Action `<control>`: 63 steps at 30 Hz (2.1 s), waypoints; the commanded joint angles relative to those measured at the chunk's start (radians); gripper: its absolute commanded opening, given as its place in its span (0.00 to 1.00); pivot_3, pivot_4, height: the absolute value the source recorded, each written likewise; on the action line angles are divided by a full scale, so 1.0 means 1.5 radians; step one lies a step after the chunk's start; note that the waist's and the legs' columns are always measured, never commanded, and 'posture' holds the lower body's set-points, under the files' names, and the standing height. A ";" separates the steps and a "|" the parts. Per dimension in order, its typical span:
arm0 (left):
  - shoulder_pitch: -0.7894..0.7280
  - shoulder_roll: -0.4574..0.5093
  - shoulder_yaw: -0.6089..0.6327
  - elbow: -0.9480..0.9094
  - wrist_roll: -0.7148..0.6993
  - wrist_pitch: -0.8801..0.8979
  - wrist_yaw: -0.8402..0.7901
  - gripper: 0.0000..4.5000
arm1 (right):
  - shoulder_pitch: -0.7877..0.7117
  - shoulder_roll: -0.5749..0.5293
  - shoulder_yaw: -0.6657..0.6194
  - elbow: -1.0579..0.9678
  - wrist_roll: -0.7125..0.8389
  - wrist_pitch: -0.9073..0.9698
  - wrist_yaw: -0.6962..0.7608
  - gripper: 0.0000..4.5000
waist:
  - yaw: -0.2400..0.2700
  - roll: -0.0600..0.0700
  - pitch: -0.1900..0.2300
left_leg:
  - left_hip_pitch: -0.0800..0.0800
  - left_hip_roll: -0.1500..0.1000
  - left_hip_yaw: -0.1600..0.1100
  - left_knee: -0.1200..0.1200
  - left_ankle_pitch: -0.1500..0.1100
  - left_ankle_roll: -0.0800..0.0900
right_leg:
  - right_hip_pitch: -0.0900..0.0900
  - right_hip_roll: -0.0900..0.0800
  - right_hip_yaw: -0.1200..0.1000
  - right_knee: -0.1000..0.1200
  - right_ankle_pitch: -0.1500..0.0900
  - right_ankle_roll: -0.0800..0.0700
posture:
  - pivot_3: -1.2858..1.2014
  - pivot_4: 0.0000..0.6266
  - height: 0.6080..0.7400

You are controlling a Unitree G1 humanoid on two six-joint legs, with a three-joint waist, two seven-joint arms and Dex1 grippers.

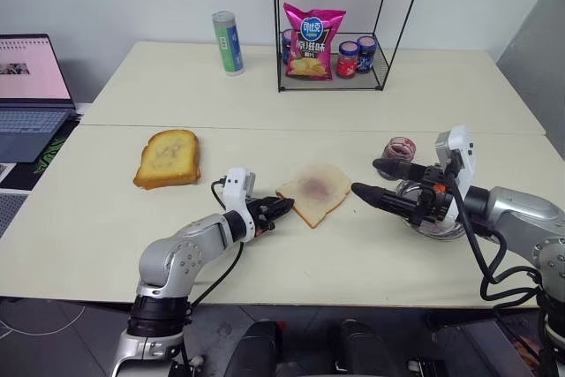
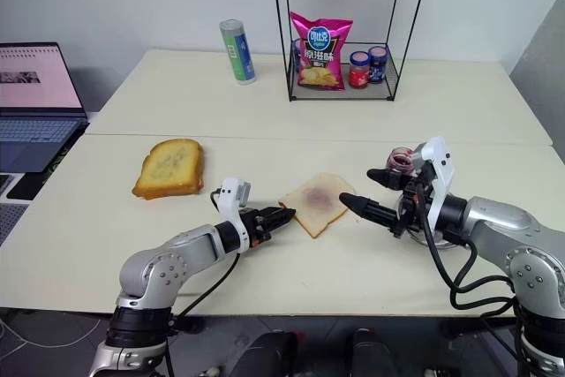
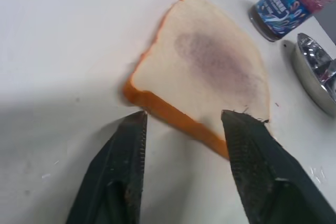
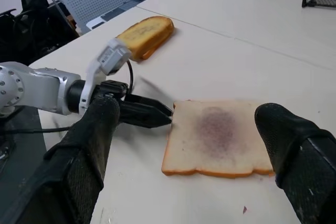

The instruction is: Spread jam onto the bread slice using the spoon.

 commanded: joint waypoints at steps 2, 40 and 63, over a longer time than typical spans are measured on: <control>0.062 0.072 0.060 -0.090 -0.038 0.067 -0.009 0.75 | 0.043 -0.008 -0.084 0.010 0.000 -0.025 -0.022 1.00 | 0.000 0.000 0.000 | 0.000 0.000 0.000 0.000 0.000 0.000 | 0.000 0.000 0.000 0.000 0.000 0.000 | 0.52 0.24 1.00; -0.207 0.046 -0.203 -0.037 0.240 -0.312 -0.342 0.98 | 0.098 0.118 -0.366 0.353 0.154 -0.055 -0.260 1.00 | -0.005 0.004 -0.001 | 0.002 0.007 0.010 0.002 0.002 0.003 | 0.000 0.009 0.008 0.000 0.003 0.002 | 0.52 0.24 1.00; -0.180 0.048 -0.186 -0.062 0.240 -0.288 -0.322 0.98 | 0.125 0.147 -0.301 0.255 0.360 -0.002 -0.481 1.00 | -0.006 0.004 -0.001 | 0.003 0.008 0.015 0.002 0.002 0.003 | 0.000 0.011 0.014 0.000 0.005 0.003 | 0.52 0.24 1.00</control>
